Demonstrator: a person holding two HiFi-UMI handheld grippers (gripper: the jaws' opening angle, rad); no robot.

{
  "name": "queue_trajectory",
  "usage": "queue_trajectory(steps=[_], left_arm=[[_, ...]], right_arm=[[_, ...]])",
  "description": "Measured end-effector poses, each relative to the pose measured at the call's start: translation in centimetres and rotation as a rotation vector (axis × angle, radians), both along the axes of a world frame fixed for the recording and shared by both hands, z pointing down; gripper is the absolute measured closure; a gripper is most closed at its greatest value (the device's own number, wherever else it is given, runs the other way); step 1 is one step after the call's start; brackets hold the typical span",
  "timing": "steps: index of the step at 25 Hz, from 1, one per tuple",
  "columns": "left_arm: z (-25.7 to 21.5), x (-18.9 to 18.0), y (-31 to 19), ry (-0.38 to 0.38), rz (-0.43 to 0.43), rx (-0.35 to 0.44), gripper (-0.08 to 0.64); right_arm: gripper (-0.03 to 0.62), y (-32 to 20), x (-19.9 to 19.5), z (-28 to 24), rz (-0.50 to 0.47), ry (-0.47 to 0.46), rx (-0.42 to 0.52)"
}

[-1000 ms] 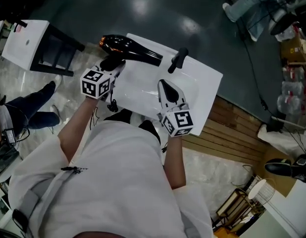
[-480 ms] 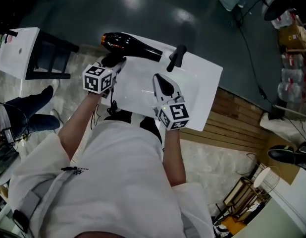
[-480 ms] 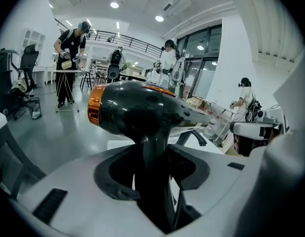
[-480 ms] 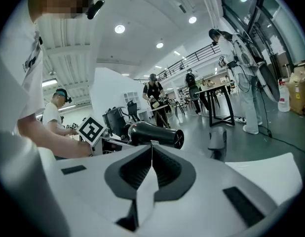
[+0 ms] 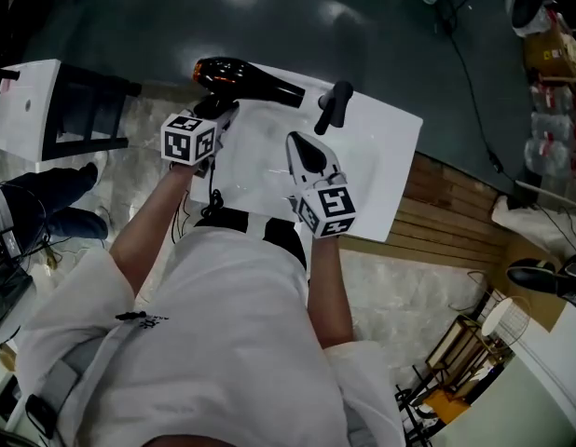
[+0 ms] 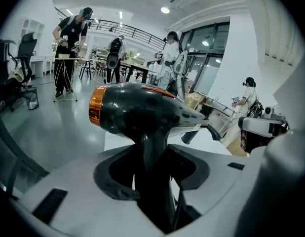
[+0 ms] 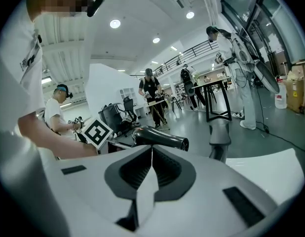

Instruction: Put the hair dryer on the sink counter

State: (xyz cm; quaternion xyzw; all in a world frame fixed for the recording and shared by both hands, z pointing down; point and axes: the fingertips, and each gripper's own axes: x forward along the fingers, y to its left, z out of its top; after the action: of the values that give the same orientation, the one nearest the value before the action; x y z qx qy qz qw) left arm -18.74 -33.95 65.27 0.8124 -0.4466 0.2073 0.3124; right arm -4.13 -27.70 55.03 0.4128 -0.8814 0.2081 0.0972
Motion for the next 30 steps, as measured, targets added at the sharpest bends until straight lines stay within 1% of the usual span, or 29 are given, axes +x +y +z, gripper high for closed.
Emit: queue_trajectory(steps=[8,14,21,30], left_arm=[[3.1,0.5,-1.0,0.003,0.012,-0.065,0.380],[5.3,0.9,-1.6,0.004,0.004,-0.102,0.380],[6.5,0.6,-2.9,0.011,-0.018,-0.112,0.380],[7.3,0.6,-2.7,0.000,-0.037,-0.135,0.379]], right_arm=[[0.583,-1.0,-0.2,1.5,0.001,0.016,-0.041],[0.583,-1.5,0.1,2.9,0.002,0.021,-0.070],[0.583,-1.5,0.0,4.4,-0.001,0.024,-0.092],[0.583,-1.7,0.1,4.3,0.005,0.011,-0.096]])
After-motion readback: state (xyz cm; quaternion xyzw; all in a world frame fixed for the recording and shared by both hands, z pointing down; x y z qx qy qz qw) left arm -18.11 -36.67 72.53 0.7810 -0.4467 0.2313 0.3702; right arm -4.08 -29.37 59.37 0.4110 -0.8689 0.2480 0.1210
